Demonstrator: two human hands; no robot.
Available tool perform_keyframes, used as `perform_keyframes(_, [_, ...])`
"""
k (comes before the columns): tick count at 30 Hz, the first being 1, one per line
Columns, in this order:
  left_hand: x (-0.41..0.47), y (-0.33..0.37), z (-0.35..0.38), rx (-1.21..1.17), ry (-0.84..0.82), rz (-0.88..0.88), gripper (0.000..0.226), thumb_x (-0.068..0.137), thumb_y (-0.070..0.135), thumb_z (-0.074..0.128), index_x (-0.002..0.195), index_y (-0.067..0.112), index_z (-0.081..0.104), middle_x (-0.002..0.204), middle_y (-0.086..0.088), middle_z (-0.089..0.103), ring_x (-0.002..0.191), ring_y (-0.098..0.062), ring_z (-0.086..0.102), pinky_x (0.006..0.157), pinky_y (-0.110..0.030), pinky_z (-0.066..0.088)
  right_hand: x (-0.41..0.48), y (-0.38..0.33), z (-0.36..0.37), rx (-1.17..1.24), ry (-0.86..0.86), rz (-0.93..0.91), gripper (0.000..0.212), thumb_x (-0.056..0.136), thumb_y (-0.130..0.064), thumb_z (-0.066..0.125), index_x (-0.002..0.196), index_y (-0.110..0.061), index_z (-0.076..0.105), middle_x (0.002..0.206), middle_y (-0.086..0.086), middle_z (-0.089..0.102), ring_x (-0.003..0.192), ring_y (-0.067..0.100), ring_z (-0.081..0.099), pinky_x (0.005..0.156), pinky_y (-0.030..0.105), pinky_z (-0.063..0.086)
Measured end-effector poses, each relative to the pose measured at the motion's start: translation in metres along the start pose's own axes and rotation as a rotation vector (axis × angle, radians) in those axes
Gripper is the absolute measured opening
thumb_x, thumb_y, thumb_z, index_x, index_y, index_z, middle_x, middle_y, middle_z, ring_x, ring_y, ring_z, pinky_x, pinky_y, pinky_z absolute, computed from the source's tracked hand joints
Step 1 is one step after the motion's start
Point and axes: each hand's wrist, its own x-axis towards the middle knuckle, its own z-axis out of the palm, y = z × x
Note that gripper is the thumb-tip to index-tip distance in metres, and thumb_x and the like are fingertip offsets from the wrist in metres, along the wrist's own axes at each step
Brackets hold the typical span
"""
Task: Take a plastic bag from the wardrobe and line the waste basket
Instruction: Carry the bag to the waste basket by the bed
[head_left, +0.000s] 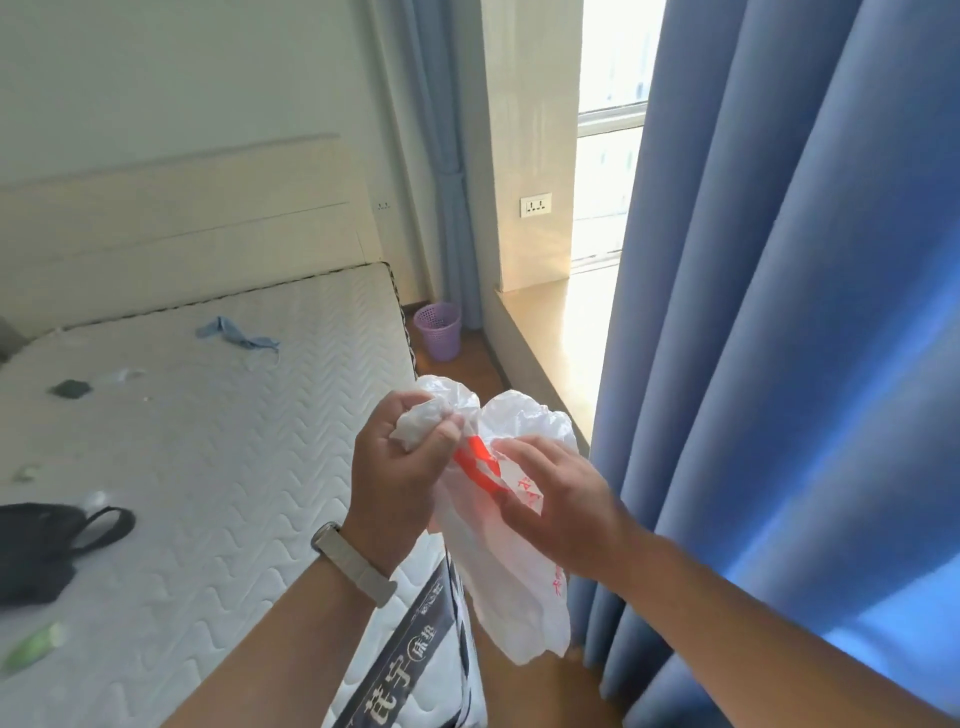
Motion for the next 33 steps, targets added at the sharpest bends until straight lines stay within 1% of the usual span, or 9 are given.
perform_keyframes(3, [0.012, -0.002, 0.021, 0.015, 0.050, -0.011, 0.015, 0.079, 0.025, 0.067, 0.091, 0.017, 0.064, 0.082, -0.009, 0.068, 0.073, -0.021, 0.067, 0.065, -0.034, 0.059, 0.018, 0.025, -0.008, 0.020, 0.060, -0.054, 0.041, 0.093, -0.050, 0.057, 0.128, -0.030, 0.056, 0.122, -0.011, 0.064, 0.107, 0.012, 0.060, 0.085, 0.031, 0.056])
perform_keyframes(5, [0.021, -0.002, 0.032, 0.014, 0.064, -0.026, 0.016, 0.079, 0.026, 0.067, 0.092, 0.015, 0.064, 0.082, -0.010, 0.068, 0.073, -0.024, 0.068, 0.064, -0.035, 0.059, 0.028, 0.038, -0.009, 0.051, 0.080, -0.078, 0.039, 0.094, -0.049, 0.058, 0.126, -0.028, 0.057, 0.120, -0.009, 0.066, 0.106, 0.012, 0.062, 0.085, 0.029, 0.055])
perform_keyframes(10, [0.056, -0.014, 0.052, 0.034, 0.104, -0.013, 0.009, 0.079, 0.026, 0.069, 0.087, 0.025, 0.064, 0.081, -0.008, 0.069, 0.072, -0.026, 0.069, 0.062, -0.034, 0.060, 0.060, 0.072, -0.002, 0.090, 0.094, -0.103, 0.035, 0.095, -0.051, 0.056, 0.123, -0.030, 0.057, 0.117, -0.013, 0.065, 0.105, 0.007, 0.060, 0.086, 0.022, 0.054])
perform_keyframes(15, [0.107, -0.046, 0.062, 0.020, 0.122, -0.012, 0.008, 0.079, 0.025, 0.070, 0.084, 0.028, 0.065, 0.075, 0.001, 0.070, 0.067, -0.017, 0.069, 0.058, -0.025, 0.056, 0.104, 0.101, 0.019, 0.085, 0.030, -0.070, 0.034, 0.095, -0.048, 0.056, 0.125, -0.033, 0.053, 0.120, -0.014, 0.062, 0.110, 0.006, 0.056, 0.089, 0.027, 0.053])
perform_keyframes(18, [0.151, -0.073, 0.068, -0.002, 0.122, -0.034, 0.008, 0.077, 0.029, 0.072, 0.082, 0.030, 0.065, 0.072, 0.005, 0.069, 0.066, -0.015, 0.068, 0.059, -0.026, 0.055, 0.139, 0.123, 0.030, 0.066, 0.018, -0.076, 0.034, 0.095, -0.047, 0.054, 0.124, -0.029, 0.055, 0.119, -0.011, 0.063, 0.108, 0.008, 0.056, 0.090, 0.028, 0.053])
perform_keyframes(23, [0.240, -0.121, 0.079, -0.026, 0.103, -0.070, 0.017, 0.073, 0.044, 0.072, 0.086, 0.034, 0.065, 0.076, 0.006, 0.070, 0.071, -0.019, 0.070, 0.059, -0.026, 0.056, 0.212, 0.165, 0.052, -0.017, -0.026, 0.000, 0.037, 0.093, -0.054, 0.052, 0.126, -0.035, 0.053, 0.123, -0.015, 0.061, 0.111, 0.006, 0.053, 0.092, 0.021, 0.040])
perform_keyframes(27, [0.314, -0.153, 0.079, -0.042, 0.088, -0.107, 0.020, 0.072, 0.047, 0.071, 0.088, 0.037, 0.064, 0.080, 0.003, 0.071, 0.074, -0.022, 0.072, 0.059, -0.026, 0.056, 0.282, 0.193, 0.076, -0.057, -0.068, 0.051, 0.041, 0.092, -0.063, 0.042, 0.126, -0.041, 0.050, 0.124, -0.019, 0.058, 0.111, 0.006, 0.054, 0.091, 0.023, 0.042])
perform_keyframes(30, [0.366, -0.168, 0.076, -0.056, 0.091, -0.121, 0.024, 0.073, 0.045, 0.072, 0.092, 0.033, 0.064, 0.085, -0.002, 0.071, 0.076, -0.024, 0.072, 0.059, -0.026, 0.056, 0.330, 0.210, 0.090, -0.092, -0.065, 0.059, 0.038, 0.092, -0.059, 0.048, 0.126, -0.042, 0.049, 0.124, -0.020, 0.058, 0.112, 0.006, 0.050, 0.089, 0.022, 0.042])
perform_keyframes(33, [0.408, -0.178, 0.074, -0.041, 0.090, -0.111, 0.020, 0.073, 0.045, 0.071, 0.090, 0.037, 0.063, 0.083, 0.004, 0.070, 0.076, -0.018, 0.071, 0.059, -0.023, 0.054, 0.370, 0.222, 0.099, -0.086, -0.061, 0.059, 0.036, 0.092, -0.049, 0.056, 0.126, -0.038, 0.052, 0.124, -0.016, 0.060, 0.112, 0.006, 0.049, 0.090, 0.022, 0.041])
